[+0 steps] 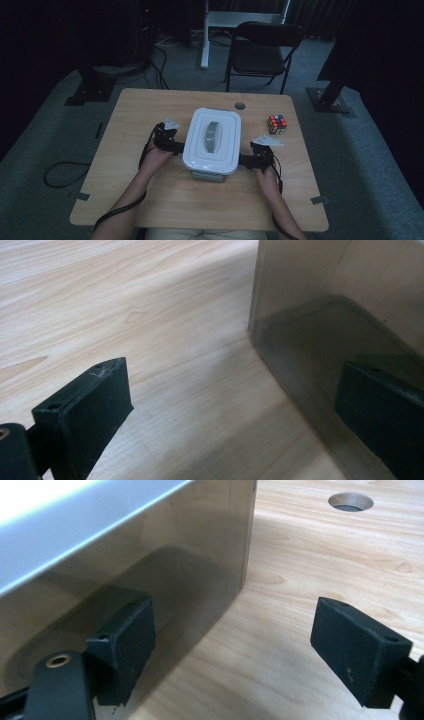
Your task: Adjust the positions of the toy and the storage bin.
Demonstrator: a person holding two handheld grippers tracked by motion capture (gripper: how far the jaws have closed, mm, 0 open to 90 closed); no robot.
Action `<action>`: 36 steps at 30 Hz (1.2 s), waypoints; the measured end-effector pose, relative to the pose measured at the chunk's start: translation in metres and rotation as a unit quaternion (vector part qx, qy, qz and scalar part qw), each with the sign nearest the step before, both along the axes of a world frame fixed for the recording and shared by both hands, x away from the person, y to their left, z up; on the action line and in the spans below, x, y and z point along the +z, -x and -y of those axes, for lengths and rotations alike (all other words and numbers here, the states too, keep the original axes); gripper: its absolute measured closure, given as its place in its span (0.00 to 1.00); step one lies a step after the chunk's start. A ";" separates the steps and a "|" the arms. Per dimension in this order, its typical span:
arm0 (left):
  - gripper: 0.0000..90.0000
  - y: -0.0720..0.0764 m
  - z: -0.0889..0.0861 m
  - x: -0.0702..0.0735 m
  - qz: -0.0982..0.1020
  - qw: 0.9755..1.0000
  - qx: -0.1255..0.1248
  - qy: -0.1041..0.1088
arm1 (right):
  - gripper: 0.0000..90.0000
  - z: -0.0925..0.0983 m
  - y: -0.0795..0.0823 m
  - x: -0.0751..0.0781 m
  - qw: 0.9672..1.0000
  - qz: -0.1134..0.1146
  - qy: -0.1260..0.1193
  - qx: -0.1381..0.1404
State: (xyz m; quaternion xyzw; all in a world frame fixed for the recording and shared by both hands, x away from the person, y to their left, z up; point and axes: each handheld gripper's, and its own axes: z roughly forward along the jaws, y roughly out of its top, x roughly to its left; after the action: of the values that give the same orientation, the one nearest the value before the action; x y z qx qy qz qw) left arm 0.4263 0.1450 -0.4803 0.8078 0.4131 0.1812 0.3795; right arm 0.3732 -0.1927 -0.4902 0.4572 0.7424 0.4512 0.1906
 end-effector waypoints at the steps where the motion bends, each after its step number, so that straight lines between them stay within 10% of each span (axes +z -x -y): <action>1: 0.04 0.002 0.001 0.001 0.001 1.000 0.000 -0.001 | 0.20 0.000 0.002 0.000 1.000 0.002 0.003 -0.001; 36: 0.04 0.055 -0.013 0.006 -0.002 0.998 -0.051 -0.029 | 0.20 -0.003 0.063 -0.001 0.996 -0.007 -0.001 0.094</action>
State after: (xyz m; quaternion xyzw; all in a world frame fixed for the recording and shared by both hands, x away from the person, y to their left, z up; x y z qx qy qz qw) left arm 0.3712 0.1582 -0.4745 0.8388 0.3665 0.1724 0.3638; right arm 0.3103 -0.1897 -0.4908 0.3891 0.7827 0.4648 0.1412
